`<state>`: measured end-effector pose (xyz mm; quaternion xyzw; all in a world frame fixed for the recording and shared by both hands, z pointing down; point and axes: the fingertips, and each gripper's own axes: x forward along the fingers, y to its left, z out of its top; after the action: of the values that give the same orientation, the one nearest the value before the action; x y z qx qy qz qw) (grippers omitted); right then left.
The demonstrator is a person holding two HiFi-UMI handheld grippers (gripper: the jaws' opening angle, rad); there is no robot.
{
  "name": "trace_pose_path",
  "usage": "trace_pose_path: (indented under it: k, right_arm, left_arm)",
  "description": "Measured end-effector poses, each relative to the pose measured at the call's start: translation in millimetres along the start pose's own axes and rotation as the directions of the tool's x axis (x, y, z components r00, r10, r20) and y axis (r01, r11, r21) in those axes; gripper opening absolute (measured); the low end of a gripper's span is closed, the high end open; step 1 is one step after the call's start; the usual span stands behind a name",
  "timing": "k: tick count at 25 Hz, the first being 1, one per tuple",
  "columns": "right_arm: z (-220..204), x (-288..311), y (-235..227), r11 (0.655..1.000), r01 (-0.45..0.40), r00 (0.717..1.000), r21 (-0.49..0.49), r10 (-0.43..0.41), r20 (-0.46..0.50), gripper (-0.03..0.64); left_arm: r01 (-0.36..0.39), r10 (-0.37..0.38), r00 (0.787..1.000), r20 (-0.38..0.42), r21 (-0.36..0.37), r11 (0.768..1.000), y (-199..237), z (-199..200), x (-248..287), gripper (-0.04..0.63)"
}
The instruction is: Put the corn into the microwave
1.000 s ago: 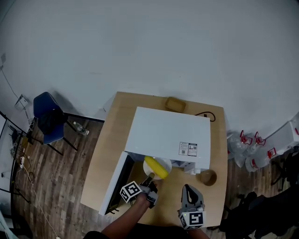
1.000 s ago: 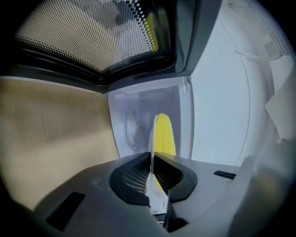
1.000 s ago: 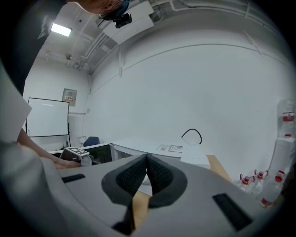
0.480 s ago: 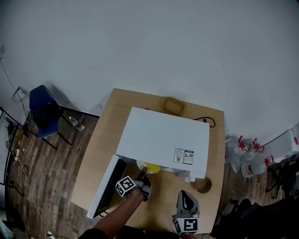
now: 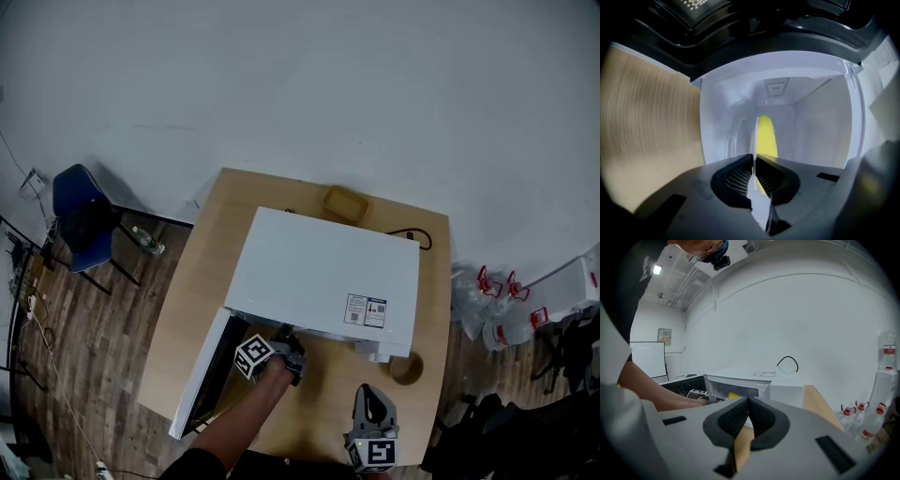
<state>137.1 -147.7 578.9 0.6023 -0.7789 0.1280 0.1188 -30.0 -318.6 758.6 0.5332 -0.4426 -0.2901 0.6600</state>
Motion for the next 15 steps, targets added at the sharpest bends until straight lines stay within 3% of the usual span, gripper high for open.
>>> trace_pose_path:
  k: [9, 15]
  right_arm:
    - [1.4, 0.3, -8.2, 1.0, 0.009, 1.0, -0.008, -0.009, 0.002, 0.06]
    - [-1.1, 0.1, -9.3, 1.0, 0.005, 1.0, 0.005, -0.005, 0.008, 0.06]
  left_arm:
    - [-0.058, 0.059, 0.998, 0.031, -0.034, 0.998, 14.1, -0.5, 13.6, 0.02]
    - [-0.095, 0.095, 0.995, 0.019, -0.005, 0.995, 11.5, -1.9, 22.2, 0.02]
